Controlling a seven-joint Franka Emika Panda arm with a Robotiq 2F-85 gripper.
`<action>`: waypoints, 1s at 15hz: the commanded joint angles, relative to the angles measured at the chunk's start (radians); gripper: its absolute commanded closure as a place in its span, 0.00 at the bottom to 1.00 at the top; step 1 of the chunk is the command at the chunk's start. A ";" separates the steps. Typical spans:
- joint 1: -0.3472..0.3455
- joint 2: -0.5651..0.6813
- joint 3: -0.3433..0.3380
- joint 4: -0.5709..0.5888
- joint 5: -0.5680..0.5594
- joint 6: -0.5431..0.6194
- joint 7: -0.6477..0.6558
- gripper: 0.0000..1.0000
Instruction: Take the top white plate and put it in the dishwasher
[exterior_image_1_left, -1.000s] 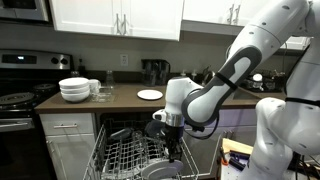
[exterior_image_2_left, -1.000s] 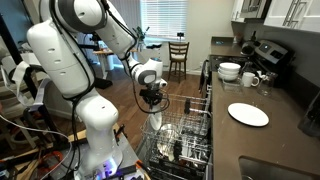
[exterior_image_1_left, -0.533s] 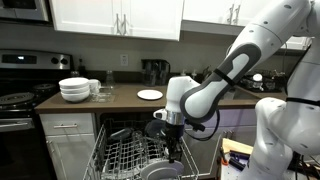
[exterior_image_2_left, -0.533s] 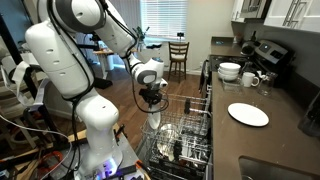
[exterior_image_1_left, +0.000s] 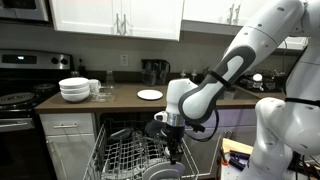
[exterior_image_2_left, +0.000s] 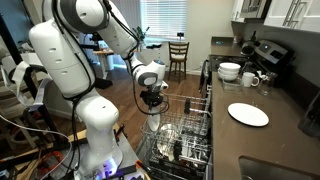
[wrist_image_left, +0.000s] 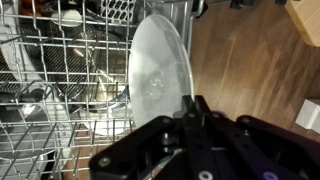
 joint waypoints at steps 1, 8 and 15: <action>-0.008 0.022 0.001 0.009 0.032 0.011 -0.070 0.99; -0.021 0.062 0.011 0.014 0.020 0.065 -0.094 0.99; -0.038 0.119 0.007 0.045 0.111 0.098 -0.216 0.99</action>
